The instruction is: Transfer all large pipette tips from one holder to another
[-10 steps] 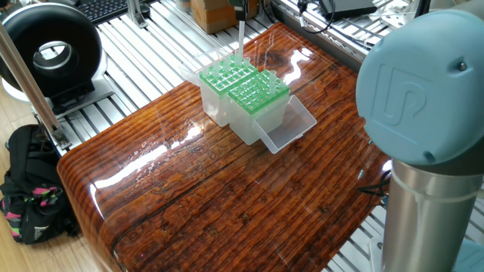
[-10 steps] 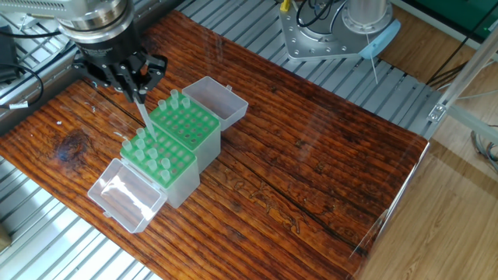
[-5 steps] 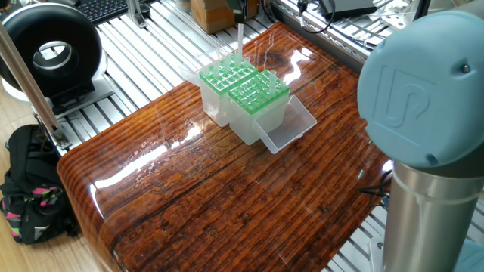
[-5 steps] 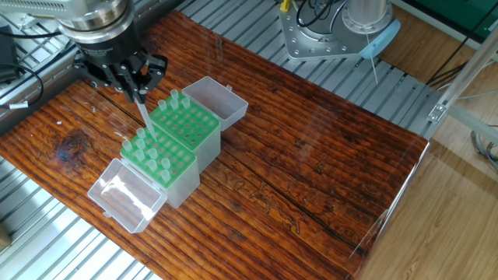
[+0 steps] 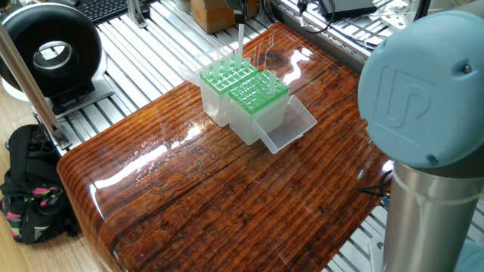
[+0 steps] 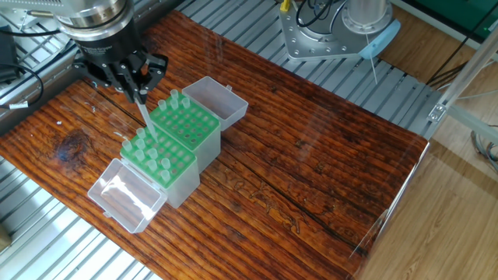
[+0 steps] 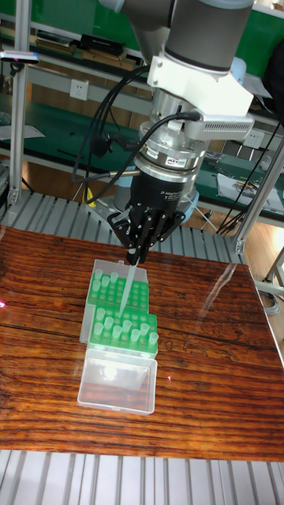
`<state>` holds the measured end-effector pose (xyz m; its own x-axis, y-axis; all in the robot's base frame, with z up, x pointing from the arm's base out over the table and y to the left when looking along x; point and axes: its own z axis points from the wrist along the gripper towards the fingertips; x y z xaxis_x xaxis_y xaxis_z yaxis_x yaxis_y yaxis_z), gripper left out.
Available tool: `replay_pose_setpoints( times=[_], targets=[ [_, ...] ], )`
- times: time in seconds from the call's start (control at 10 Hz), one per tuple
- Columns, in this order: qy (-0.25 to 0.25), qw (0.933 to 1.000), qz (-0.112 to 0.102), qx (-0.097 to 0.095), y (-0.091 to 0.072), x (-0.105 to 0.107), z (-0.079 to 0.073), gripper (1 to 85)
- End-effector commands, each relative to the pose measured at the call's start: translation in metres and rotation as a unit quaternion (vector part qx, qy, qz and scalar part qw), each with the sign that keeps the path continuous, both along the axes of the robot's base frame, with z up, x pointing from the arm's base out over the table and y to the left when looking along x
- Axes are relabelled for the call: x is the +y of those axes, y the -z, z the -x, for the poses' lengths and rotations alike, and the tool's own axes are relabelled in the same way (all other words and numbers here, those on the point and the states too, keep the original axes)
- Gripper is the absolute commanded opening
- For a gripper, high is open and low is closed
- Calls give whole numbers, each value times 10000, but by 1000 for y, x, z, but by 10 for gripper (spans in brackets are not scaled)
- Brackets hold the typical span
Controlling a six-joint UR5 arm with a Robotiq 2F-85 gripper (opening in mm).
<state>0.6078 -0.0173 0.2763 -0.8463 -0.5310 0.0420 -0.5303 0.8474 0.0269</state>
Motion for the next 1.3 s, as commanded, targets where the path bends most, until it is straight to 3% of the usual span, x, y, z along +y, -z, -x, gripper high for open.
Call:
replay_pose_setpoints(
  times=[0.0, 1.2],
  targets=[
    [-11, 10000, -49, -41, 0, 1, -2, 140],
    [12, 10000, -33, -33, 6, -3, -3, 140]
  ],
)
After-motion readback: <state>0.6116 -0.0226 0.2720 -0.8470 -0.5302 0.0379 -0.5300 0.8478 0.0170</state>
